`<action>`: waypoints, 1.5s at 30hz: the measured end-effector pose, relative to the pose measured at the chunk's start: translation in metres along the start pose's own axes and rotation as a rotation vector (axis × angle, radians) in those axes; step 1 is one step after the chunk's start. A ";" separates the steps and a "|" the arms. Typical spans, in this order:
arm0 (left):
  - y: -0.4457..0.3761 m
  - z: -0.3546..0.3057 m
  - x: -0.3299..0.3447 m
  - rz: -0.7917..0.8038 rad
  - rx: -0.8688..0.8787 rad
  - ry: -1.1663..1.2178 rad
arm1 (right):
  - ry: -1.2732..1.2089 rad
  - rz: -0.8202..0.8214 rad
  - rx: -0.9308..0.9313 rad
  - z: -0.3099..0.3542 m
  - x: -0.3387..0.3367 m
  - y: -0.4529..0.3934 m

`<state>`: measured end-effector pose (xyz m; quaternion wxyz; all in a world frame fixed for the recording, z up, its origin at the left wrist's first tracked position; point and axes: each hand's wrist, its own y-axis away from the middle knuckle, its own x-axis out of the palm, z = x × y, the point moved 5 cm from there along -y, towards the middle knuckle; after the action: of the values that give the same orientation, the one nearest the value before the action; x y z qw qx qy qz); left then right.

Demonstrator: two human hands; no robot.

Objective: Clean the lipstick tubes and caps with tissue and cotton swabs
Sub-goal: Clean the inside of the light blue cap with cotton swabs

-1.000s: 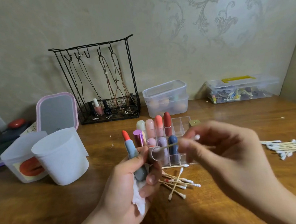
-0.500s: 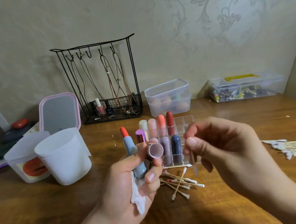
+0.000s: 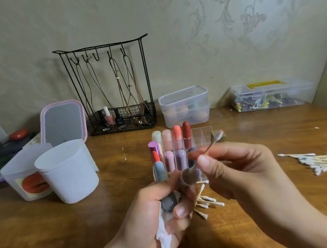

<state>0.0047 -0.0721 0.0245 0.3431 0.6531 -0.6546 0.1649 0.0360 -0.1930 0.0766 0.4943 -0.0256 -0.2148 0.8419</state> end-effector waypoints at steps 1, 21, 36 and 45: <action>0.000 0.000 0.001 -0.021 0.002 0.004 | 0.037 0.005 0.016 -0.003 -0.001 -0.001; 0.004 -0.018 -0.006 -0.164 0.288 -0.222 | 1.236 0.023 -0.334 0.009 -0.010 0.011; 0.004 -0.019 -0.006 -0.194 0.447 -0.407 | 1.174 0.075 -0.392 0.001 -0.006 0.002; 0.003 -0.022 -0.011 -0.240 0.462 -0.426 | 1.067 0.102 -0.357 0.001 -0.008 0.002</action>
<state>0.0060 -0.0486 0.0336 0.0582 0.8060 -0.5752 0.1271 0.0381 -0.2004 0.0752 0.4810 -0.5413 -0.0727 0.6858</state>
